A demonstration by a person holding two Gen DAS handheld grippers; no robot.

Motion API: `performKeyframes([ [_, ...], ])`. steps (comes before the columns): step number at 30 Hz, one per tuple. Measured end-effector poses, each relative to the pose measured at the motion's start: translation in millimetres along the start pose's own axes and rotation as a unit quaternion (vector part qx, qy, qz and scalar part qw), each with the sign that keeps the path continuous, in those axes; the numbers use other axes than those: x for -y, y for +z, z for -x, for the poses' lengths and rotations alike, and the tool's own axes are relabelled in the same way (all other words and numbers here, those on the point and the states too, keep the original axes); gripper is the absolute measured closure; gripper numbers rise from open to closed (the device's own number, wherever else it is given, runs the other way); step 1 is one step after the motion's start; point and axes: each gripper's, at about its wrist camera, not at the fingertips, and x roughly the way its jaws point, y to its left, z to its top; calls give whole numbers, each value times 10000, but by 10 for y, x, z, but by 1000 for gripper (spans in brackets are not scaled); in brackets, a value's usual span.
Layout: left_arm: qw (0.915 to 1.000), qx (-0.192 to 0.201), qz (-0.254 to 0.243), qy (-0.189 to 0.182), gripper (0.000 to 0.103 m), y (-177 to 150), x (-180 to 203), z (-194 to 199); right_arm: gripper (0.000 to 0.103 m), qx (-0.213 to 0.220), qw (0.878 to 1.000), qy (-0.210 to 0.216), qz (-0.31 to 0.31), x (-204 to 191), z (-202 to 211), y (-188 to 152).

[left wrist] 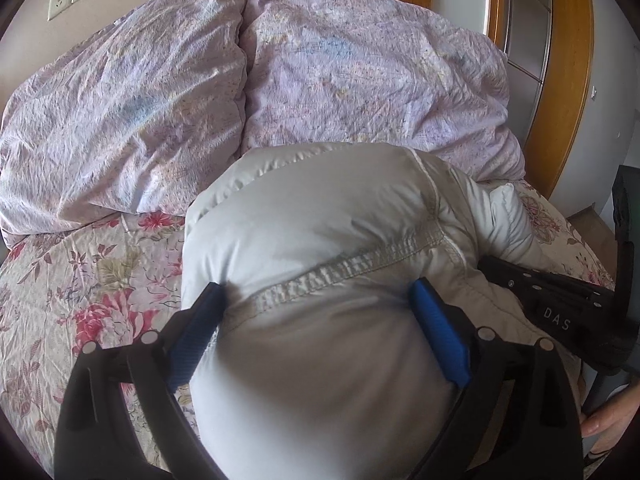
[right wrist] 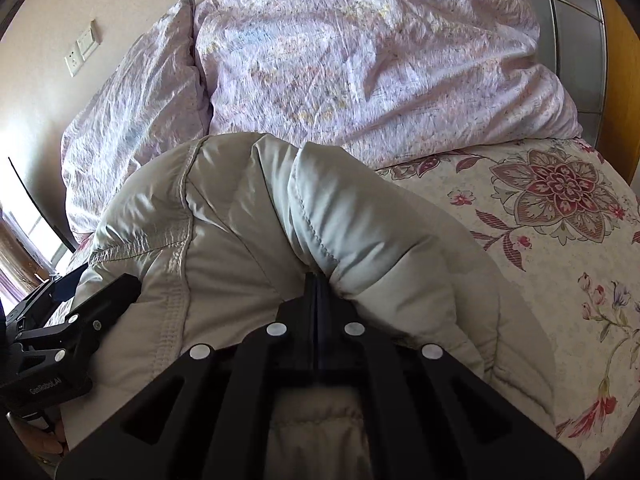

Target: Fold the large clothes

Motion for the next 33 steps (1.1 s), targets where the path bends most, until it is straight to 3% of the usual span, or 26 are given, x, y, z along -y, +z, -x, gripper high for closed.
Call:
performKeyframes([
  [7,9999,25,130,37,4,-56,-31,-100,103,-40,10000,33,-83,40,-77,-34],
  [12,10000,2,44,75,4,-8,-29,33,103,-183,9989,-427,-5,-128,126,45],
  [16,9998,-106,133,-93,4,102,-83,180,103,355,9990,-274,66,-303,464,186],
  [18,10000,60,52,-13,4,201,-80,299,103,540,9979,-339,144,-363,513,277],
  [21,9983,435,-208,321,4,319,-48,414,103,598,9963,-608,141,-330,416,372],
  [24,9972,340,-411,531,4,358,-13,273,103,448,9962,-746,-36,-177,252,390],
  [33,9988,128,-316,356,3,253,42,-13,103,323,9967,-735,-108,12,-22,212],
])
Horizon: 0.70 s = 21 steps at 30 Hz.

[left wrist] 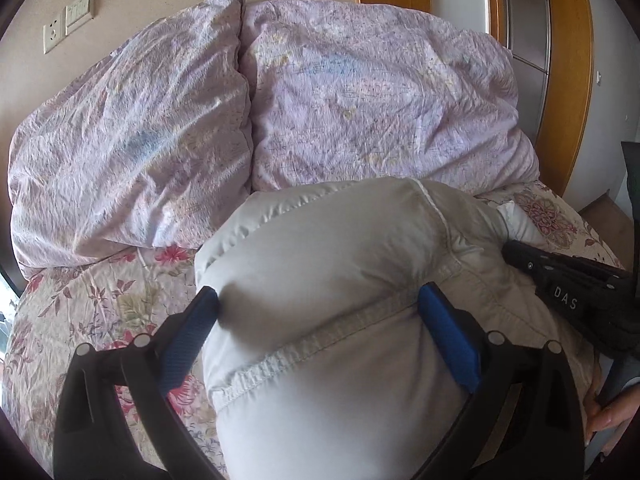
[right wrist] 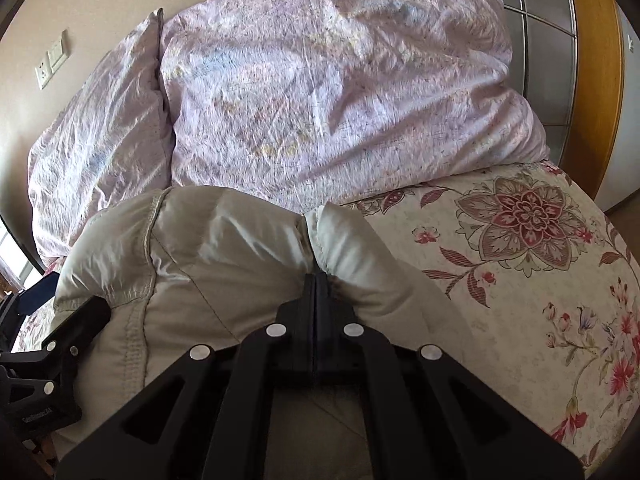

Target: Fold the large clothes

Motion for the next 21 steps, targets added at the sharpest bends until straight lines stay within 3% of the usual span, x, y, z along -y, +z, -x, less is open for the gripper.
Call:
performKeyframes([
  [5,9999,-78,61,-104,3,-45,10,-90,103,-66,9995,250,-204,106,-92,-53],
  [21,9996,-95,212,-156,2,-168,-5,-257,103,-268,9982,399,-364,156,-277,-126],
])
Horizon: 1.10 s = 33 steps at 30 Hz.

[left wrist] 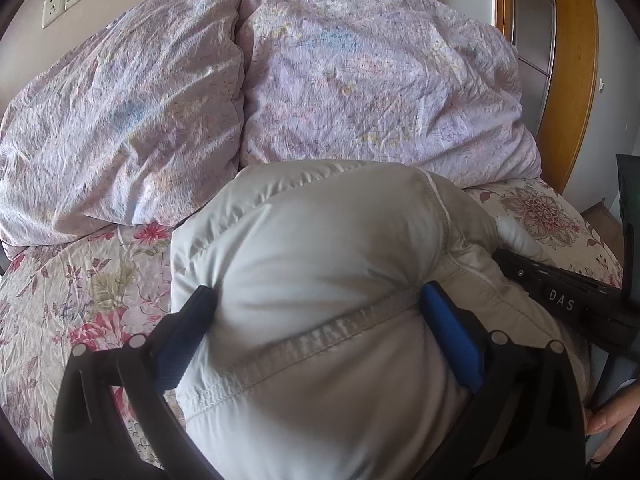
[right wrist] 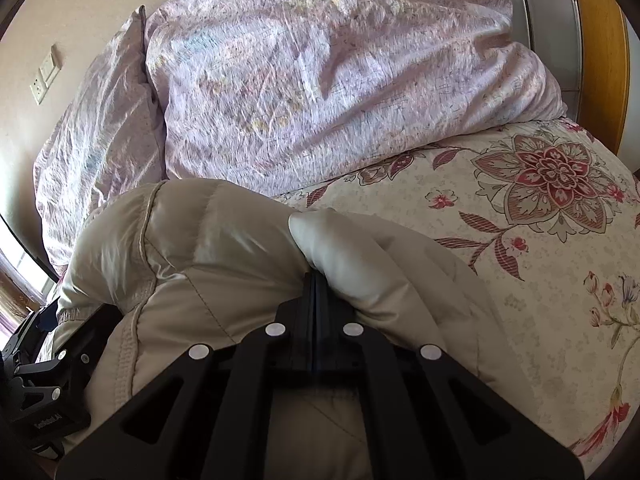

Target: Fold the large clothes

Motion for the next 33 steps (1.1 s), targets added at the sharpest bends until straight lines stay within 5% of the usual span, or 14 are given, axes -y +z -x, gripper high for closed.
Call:
performKeyframes([
  [21,9997,-177,-122,139,2,25,-25,-8,103,-435,9987,49,-263,31,-29,35],
  [25,9968,-270,404,-630,2,-10,-293,320,103,-683,9960,271,-512,93,291,56],
  [26,9935,-319,595,-915,2,-21,-405,403,95,-746,9952,339,-541,127,387,68],
  [28,9846,-408,929,-1425,2,-57,-637,543,58,-841,9928,606,-596,205,586,104],
  [29,9810,-437,1020,-1593,2,-75,-728,596,16,-841,9927,620,-599,245,691,125],
  [30,9784,-423,1086,-1709,2,-96,-829,644,1,-748,9942,525,-569,278,790,133],
  [33,9689,-559,1252,-2061,2,-163,-1029,670,1,-724,9937,578,-631,438,949,176],
])
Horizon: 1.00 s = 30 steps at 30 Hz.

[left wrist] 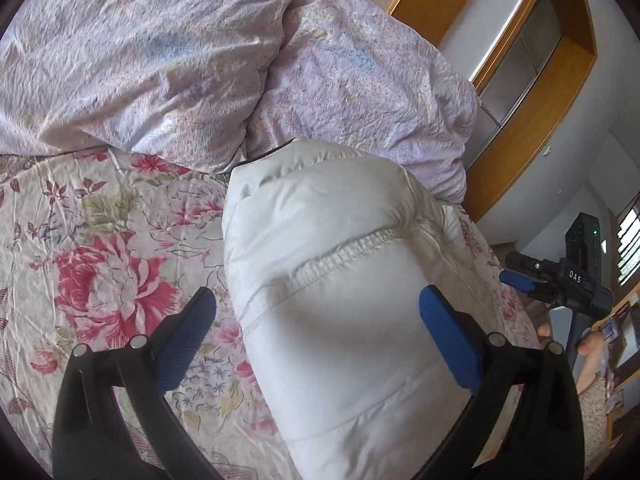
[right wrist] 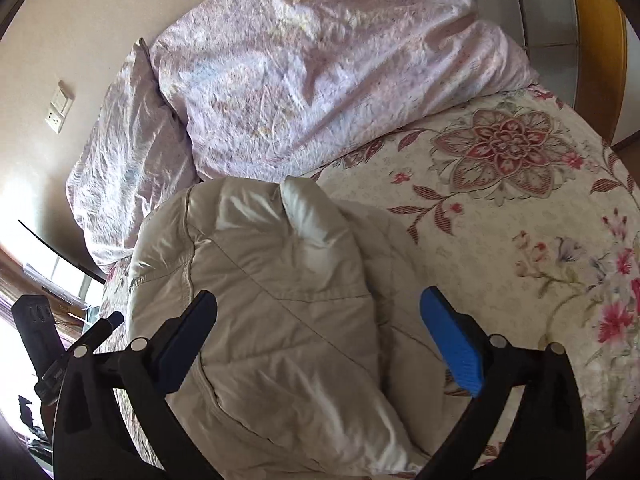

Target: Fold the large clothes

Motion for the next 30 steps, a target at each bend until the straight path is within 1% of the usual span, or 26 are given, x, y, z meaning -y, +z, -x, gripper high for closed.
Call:
performKeyframes([
  [2,9993,-187,190,-269,2,-15,-96,-26,1,-192,9994,171,-222,155,-12,26],
  [4,9985,-314,269,-363,2,-41,-140,-82,1,-444,9979,259,-382,291,-90,35],
  [6,9979,-400,281,-419,2,-81,-160,-145,1,-716,9950,413,-553,409,-185,11],
  [7,9970,-474,327,-515,2,-100,-174,-187,1,-874,9926,533,-647,466,-251,-13],
  [9,9944,-618,467,-714,2,-127,-208,-278,1,-1172,9870,763,-786,550,-373,-72],
  [11,9911,-669,627,-963,2,-136,-245,-336,1,-1324,9822,988,-899,589,-450,-120],
  [13,9885,-678,750,-1128,2,-131,-280,-368,1,-1447,9768,1232,-991,617,-515,-152],
  [15,9869,-672,807,-1225,2,-125,-303,-387,1,-1593,9708,1446,-1064,634,-577,-181],
  [19,9846,-666,852,-1374,2,-118,-337,-409,1,-1982,9529,1952,-1210,597,-761,-264],
  [21,9840,-656,881,-1402,2,-121,-342,-423,1,-1987,9515,2059,-1125,525,-795,-272],
  [26,9831,-609,965,-1431,2,-112,-342,-483,1,-2000,9517,2063,-1081,414,-823,-269],
  [30,9849,-570,919,-1351,2,-122,-309,-545,1,-2028,9531,2033,-960,311,-867,-263],
])
